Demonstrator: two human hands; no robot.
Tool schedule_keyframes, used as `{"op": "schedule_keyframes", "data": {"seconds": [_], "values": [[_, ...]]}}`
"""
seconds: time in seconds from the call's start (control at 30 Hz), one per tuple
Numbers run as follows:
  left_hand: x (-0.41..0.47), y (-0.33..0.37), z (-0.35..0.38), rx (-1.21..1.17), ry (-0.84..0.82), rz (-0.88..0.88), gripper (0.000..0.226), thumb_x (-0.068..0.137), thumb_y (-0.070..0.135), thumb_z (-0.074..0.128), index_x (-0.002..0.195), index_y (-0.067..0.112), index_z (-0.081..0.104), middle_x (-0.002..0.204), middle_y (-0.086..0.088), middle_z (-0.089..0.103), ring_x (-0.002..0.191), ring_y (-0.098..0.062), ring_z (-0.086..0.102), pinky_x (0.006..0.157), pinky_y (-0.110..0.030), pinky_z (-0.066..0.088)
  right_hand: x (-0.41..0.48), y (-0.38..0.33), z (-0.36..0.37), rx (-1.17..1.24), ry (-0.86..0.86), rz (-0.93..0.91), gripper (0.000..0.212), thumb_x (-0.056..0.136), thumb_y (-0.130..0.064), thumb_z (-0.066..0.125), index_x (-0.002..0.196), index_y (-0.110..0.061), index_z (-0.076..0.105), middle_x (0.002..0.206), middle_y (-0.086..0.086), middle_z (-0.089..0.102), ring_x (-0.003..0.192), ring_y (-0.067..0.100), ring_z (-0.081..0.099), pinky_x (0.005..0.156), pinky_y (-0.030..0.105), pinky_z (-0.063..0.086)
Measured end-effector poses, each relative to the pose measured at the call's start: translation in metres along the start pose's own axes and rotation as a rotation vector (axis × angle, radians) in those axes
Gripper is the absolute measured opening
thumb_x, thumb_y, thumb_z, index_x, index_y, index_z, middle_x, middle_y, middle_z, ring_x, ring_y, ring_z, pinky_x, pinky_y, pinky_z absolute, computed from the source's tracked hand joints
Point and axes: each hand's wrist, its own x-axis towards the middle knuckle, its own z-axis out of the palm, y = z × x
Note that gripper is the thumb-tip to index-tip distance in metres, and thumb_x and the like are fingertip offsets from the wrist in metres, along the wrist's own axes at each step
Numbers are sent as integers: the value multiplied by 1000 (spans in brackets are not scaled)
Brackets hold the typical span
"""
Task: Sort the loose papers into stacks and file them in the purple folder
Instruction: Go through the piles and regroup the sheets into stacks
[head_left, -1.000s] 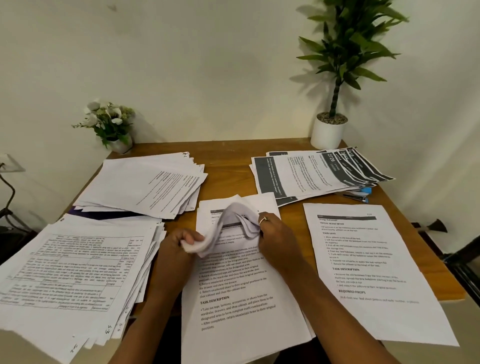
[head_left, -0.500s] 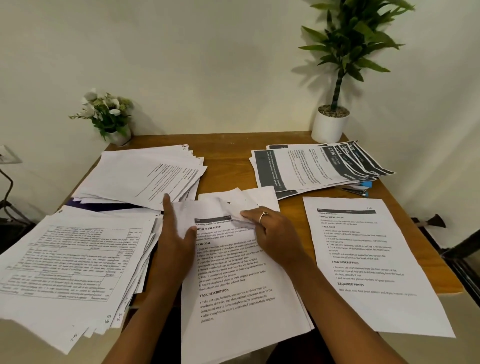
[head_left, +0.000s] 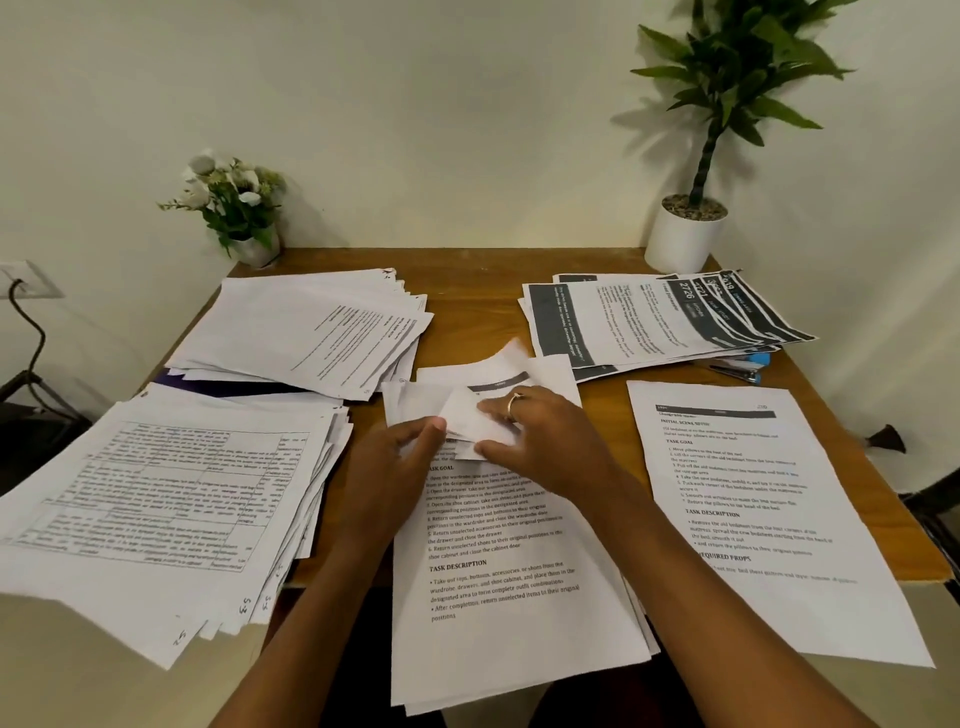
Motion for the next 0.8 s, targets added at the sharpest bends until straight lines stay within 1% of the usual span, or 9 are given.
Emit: {"op": "schedule_keyframes", "data": {"seconds": [0.07, 0.13, 0.2, 0.37, 0.47, 0.53, 0.6, 0.67, 0.8], "values": [[2, -4, -1, -7, 3, 6, 14, 99, 38, 60, 97, 40, 74, 80, 28, 71, 76, 3, 69, 56, -11, 50, 6, -4, -2, -40, -15, 7, 46, 93, -44, 68, 133, -21, 67, 127, 0, 70, 109, 16, 63, 84, 24, 50], [3, -9, -1, 6, -7, 10, 16, 99, 41, 61, 103, 37, 76, 83, 24, 73, 77, 1, 70, 57, -11, 51, 10, -7, -4, -74, -12, 29, 29, 98, -38, 60, 115, -20, 76, 100, -2, 74, 82, 11, 64, 64, 21, 46], [3, -10, -1, 15, -19, 13, 24, 97, 46, 61, 107, 34, 78, 89, 22, 74, 79, 1, 70, 58, -11, 52, 11, -11, -2, -98, -7, 65, 28, 102, -34, 54, 103, -18, 77, 87, -3, 72, 70, 13, 61, 59, 27, 51], [7, -16, -1, 22, -17, 24, 35, 94, 56, 60, 96, 29, 81, 81, 17, 76, 73, -2, 70, 60, -15, 51, 0, -34, 10, -46, -34, -17, 29, 102, -35, 55, 93, -15, 74, 82, -1, 68, 72, 11, 56, 63, 26, 46], [11, -20, 5, 109, 15, -23, 27, 93, 46, 66, 103, 25, 81, 96, 13, 78, 76, 1, 69, 62, -8, 51, -5, -38, 20, 23, -71, -11, 26, 103, -32, 55, 100, -15, 74, 92, 0, 71, 81, 13, 59, 75, 30, 53], [13, -23, 8, 154, 35, -58, 21, 93, 36, 71, 106, 22, 80, 100, 11, 76, 76, 4, 67, 59, -3, 46, -4, -31, 17, 231, 73, 102, 23, 103, -24, 56, 107, -12, 74, 100, -1, 70, 88, 10, 61, 79, 19, 51], [12, -22, 10, 156, 38, -77, 18, 93, 32, 72, 107, 23, 79, 98, 16, 72, 77, 6, 64, 60, -1, 45, -1, -9, 7, 394, 379, 292, 19, 101, -13, 58, 109, -13, 74, 108, -4, 68, 97, 7, 62, 82, 5, 44], [11, -22, 11, 146, 44, -69, 18, 93, 30, 72, 108, 24, 79, 99, 17, 72, 78, 6, 65, 64, -3, 46, 2, 25, -6, 454, 529, 497, 24, 99, -6, 58, 110, -20, 74, 115, -2, 68, 107, 12, 63, 89, 9, 43], [12, -28, 12, 120, 42, -56, 19, 94, 28, 71, 112, 24, 77, 104, 18, 69, 85, 5, 64, 78, -13, 53, 6, 71, -15, 392, 313, 678, 29, 95, -7, 67, 122, -18, 71, 120, 0, 71, 102, 13, 64, 88, 26, 49]]}}
